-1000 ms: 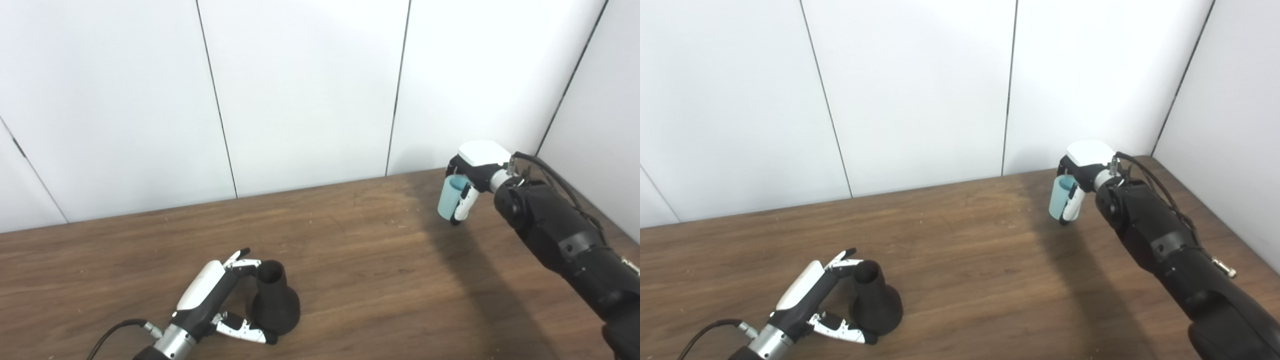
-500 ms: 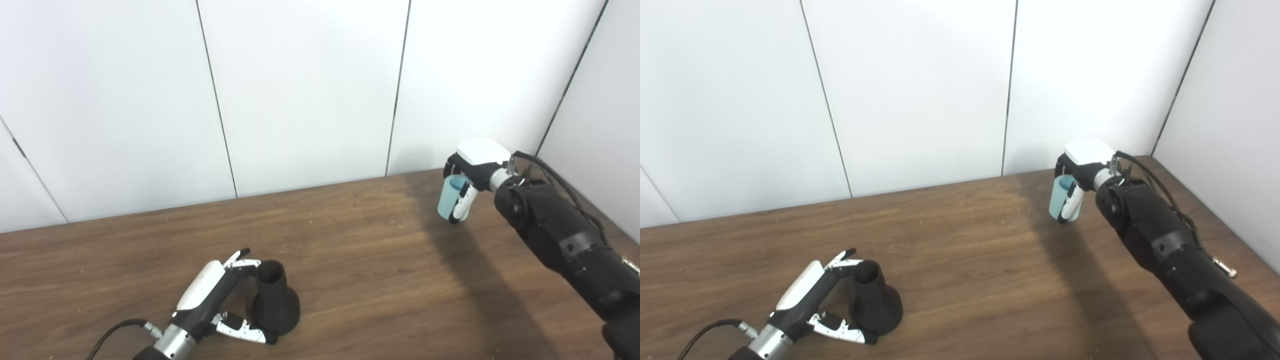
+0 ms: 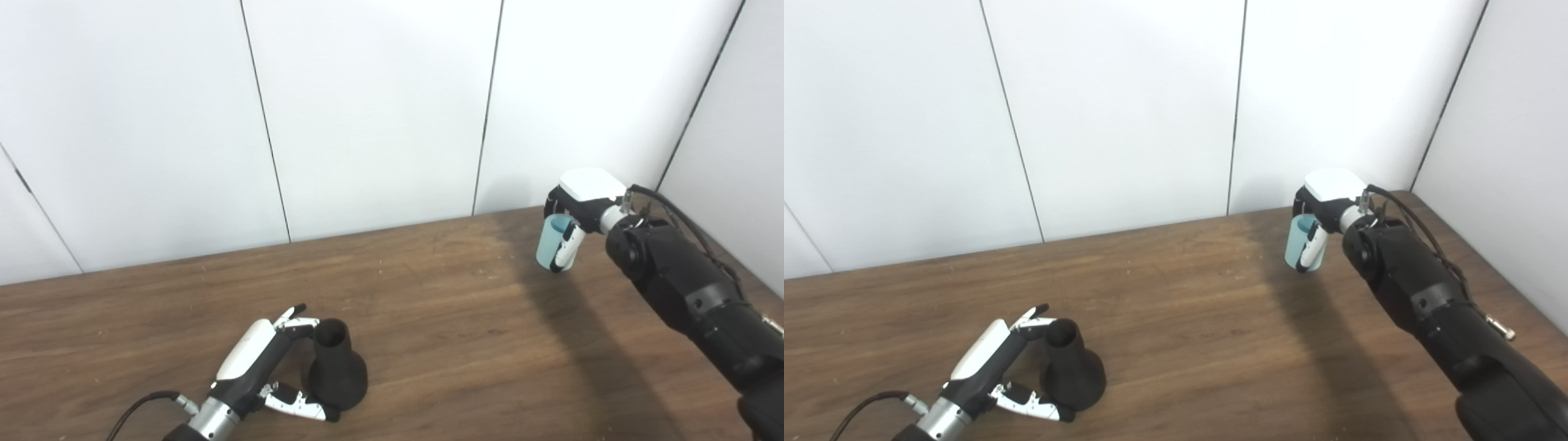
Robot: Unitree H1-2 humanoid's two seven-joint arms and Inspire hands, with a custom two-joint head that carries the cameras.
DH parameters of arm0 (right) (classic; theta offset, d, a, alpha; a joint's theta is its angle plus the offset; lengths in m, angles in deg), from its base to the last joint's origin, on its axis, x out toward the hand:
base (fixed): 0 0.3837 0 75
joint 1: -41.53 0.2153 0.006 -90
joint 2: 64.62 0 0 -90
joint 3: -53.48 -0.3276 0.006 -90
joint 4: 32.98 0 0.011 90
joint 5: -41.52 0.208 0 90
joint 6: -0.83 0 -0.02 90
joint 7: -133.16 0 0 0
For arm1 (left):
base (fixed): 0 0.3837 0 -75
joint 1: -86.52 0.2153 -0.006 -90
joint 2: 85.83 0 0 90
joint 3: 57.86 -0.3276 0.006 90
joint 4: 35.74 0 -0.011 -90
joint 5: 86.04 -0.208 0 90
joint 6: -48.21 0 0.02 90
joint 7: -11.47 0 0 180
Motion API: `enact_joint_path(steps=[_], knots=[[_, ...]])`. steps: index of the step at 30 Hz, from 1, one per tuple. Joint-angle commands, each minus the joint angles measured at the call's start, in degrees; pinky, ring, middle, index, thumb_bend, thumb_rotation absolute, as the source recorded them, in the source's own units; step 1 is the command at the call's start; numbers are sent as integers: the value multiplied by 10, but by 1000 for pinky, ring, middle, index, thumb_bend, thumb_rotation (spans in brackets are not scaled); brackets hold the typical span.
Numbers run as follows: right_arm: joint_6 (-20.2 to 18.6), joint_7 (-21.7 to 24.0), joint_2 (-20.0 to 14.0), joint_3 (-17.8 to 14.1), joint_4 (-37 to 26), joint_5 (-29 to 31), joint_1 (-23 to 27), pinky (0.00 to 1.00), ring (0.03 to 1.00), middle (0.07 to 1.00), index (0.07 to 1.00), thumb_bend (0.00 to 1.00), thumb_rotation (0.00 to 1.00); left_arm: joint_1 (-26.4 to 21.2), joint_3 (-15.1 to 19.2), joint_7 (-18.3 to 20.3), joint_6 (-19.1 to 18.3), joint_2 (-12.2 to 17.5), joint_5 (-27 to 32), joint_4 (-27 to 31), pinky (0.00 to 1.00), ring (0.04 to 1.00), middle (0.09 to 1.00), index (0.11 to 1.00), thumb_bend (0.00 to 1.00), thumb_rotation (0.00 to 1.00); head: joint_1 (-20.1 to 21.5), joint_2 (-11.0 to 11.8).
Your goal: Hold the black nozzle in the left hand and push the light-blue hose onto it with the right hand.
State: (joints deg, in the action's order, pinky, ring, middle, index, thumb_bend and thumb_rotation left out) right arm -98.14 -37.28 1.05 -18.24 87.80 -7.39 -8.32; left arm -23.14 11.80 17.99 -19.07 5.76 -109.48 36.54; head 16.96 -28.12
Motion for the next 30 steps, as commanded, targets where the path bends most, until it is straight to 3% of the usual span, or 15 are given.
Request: enact_joint_path(steps=[1,24,29,30], knots=[[-5,-12,-27,-12,-18,-4,38,484,594,628,589,964,184,82,-23,12,-14,3,-21,-44,988,771,498,482,524,0,1,0],[5,-24,-27,-12,-9,-3,38,436,519,562,569,912,117,81,-23,17,-18,3,-17,-43,991,773,498,482,524,0,0,-3],[9,-22,-24,-17,-7,8,37,351,442,507,559,882,113,82,-23,16,-20,4,-19,-40,991,773,499,482,524,0,-1,-4],[11,-22,-24,-18,-5,12,37,343,430,496,525,707,126,82,-24,16,-19,4,-19,-41,991,773,499,482,524,0,-1,-4]])
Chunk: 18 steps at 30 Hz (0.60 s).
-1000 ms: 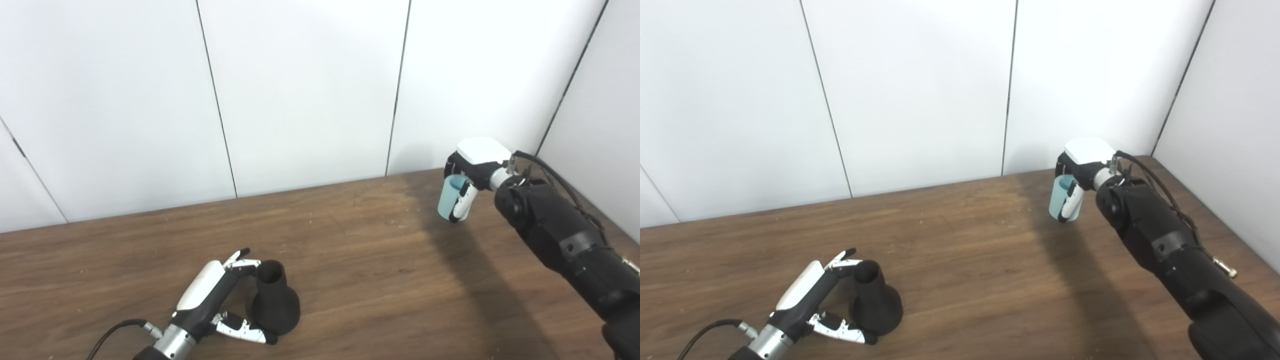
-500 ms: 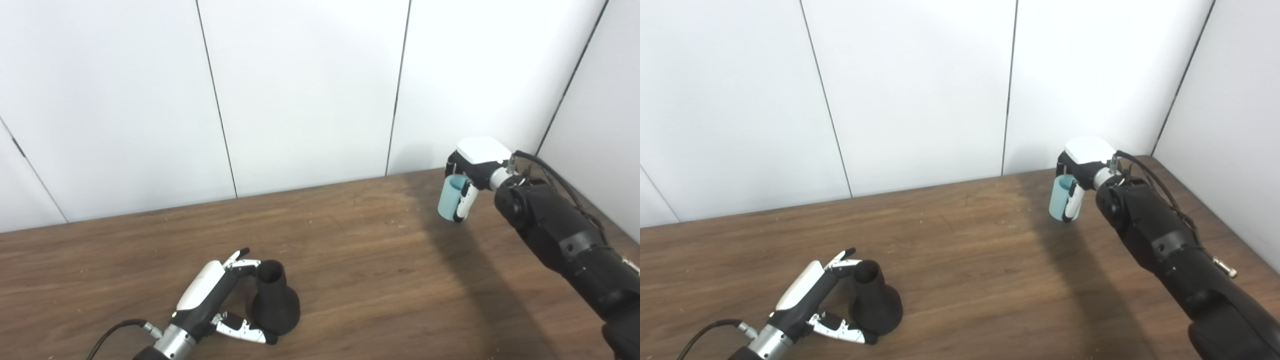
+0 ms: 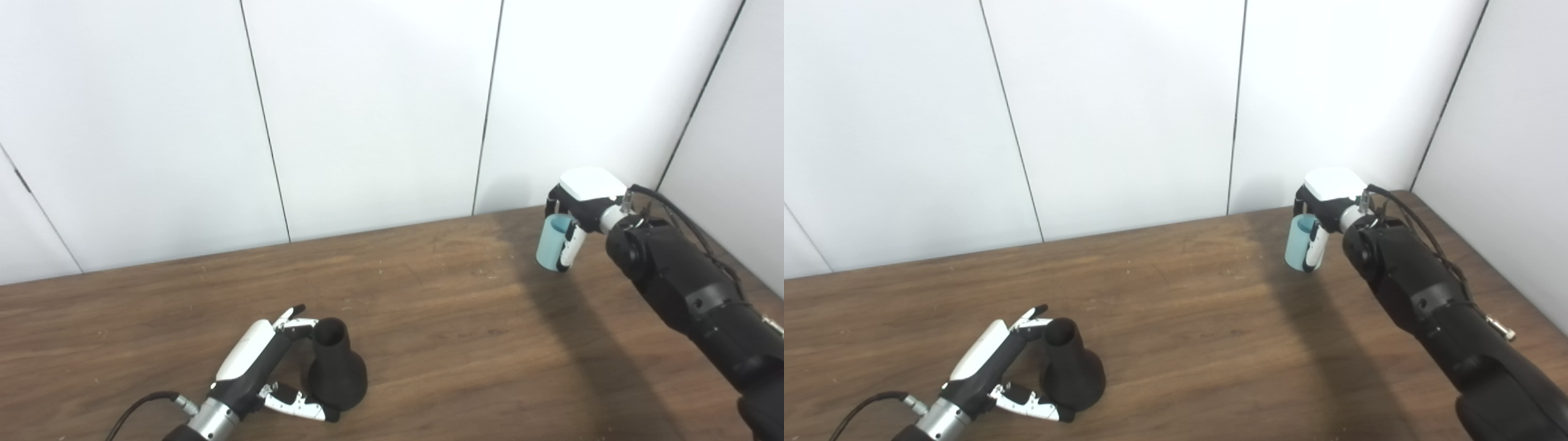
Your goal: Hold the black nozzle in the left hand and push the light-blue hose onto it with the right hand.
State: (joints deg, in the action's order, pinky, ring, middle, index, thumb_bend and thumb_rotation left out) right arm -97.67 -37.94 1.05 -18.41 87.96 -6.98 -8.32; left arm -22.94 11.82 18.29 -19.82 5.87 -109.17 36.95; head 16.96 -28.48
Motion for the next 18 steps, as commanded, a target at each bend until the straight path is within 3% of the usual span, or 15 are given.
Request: enact_joint_path(steps=[1,2,4,18], knots=[[8,-14,-23,-17,-5,11,37,338,422,487,507,617,133,79,-24,13,-11,3,-22,-46,991,773,499,482,524,0,-1,-1],[9,-13,-23,-18,-6,15,37,336,417,462,516,564,58,79,-24,13,-12,3,-23,-46,991,773,499,482,524,0,-1,-1],[10,-12,-22,-20,-6,20,37,335,413,449,520,537,19,79,-24,13,-13,3,-23,-45,991,773,499,482,524,0,-1,-2],[13,-6,-20,-26,-22,57,30,226,294,398,509,526,2,80,-25,14,-15,5,-23,-41,990,772,499,482,524,0,-1,-5]])
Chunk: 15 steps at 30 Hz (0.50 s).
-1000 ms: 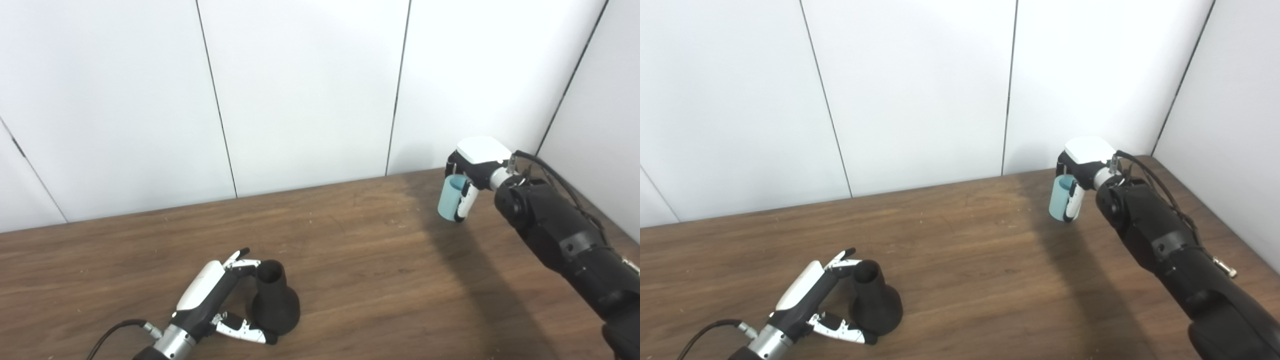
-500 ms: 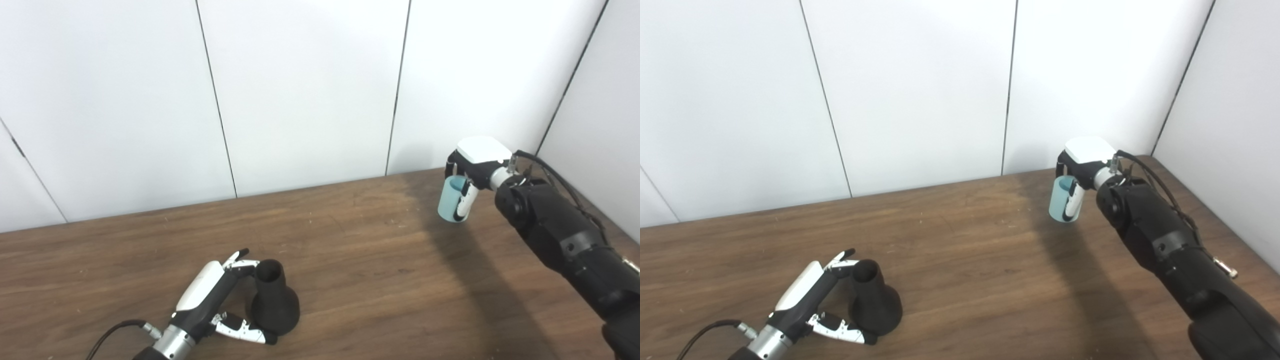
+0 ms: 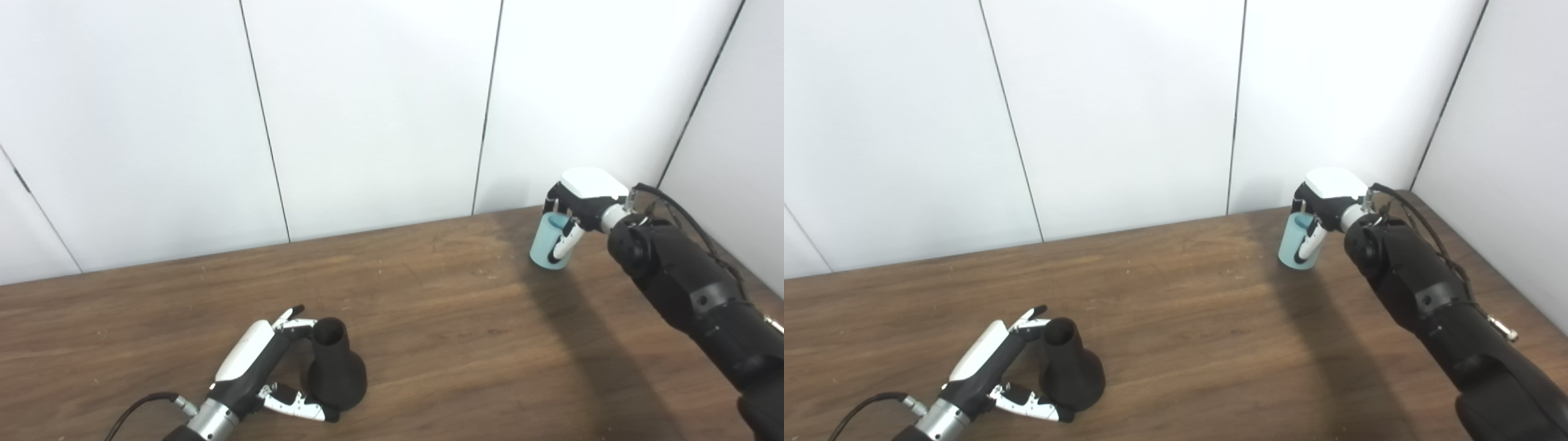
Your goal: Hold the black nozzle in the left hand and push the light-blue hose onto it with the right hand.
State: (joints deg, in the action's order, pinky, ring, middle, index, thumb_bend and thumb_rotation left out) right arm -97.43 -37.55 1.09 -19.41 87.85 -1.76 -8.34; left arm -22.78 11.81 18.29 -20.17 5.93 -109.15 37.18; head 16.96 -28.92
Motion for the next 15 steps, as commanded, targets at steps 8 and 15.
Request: enact_joint_path(steps=[8,15], knots=[[23,-10,-25,-10,-17,10,27,161,235,470,483,533,0,79,-25,15,-13,4,-23,-42,990,772,499,482,524,0,0,-1],[14,16,-30,-1,-50,-8,28,164,239,470,482,533,0,79,-25,15,-13,4,-22,-40,990,771,498,482,524,0,0,-3]])
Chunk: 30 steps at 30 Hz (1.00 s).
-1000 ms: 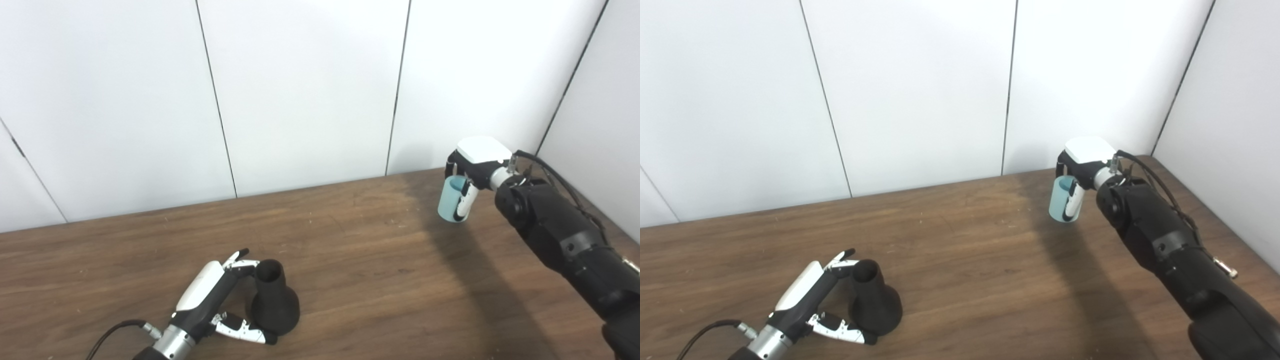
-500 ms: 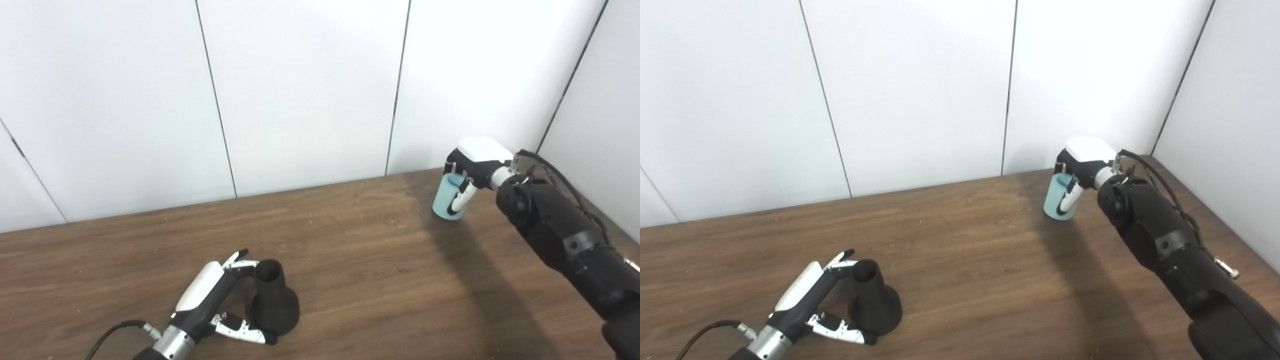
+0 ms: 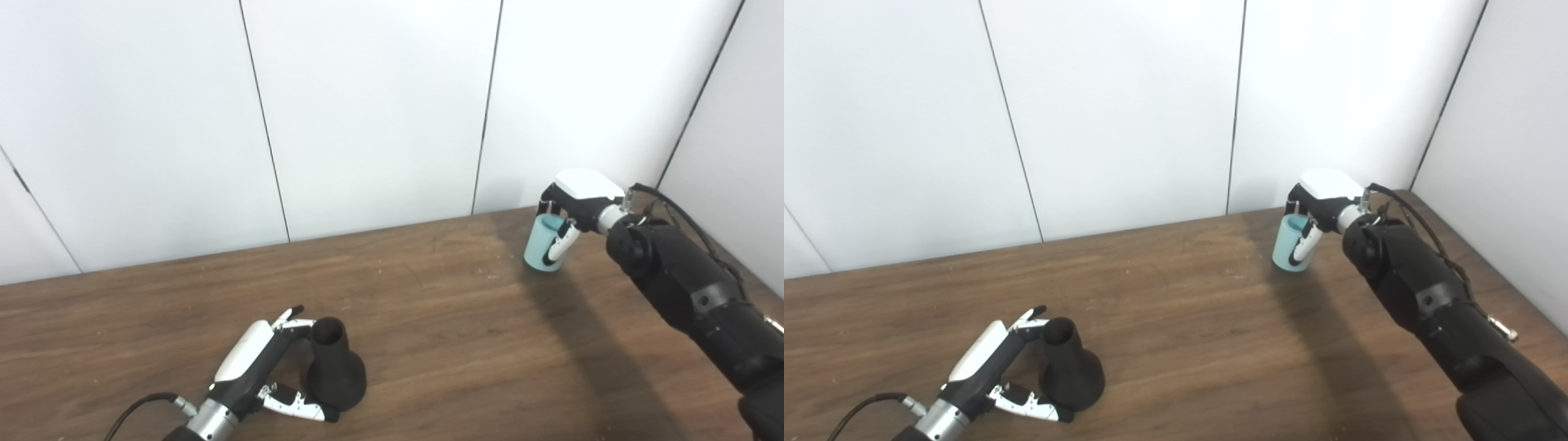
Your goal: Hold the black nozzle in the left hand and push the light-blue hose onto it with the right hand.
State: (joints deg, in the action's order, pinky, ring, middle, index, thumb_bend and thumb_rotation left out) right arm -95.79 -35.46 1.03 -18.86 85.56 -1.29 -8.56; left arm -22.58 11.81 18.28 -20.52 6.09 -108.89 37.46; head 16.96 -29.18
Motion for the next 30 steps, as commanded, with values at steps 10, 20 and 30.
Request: enact_joint_path(steps=[10,20,30], knots=[[13,33,-37,20,-132,-73,29,203,283,405,515,525,0,78,-29,17,-15,0,-21,-37,991,766,499,482,524,0,-4,-6],[51,63,-10,11,-230,-58,26,190,269,396,509,524,0,78,-31,19,-24,-4,-21,-30,991,762,499,482,524,0,-10,-8],[72,100,16,3,-305,-45,27,202,290,402,509,524,0,81,-34,19,-38,-9,-20,-16,991,761,499,482,524,0,-27,-15]])
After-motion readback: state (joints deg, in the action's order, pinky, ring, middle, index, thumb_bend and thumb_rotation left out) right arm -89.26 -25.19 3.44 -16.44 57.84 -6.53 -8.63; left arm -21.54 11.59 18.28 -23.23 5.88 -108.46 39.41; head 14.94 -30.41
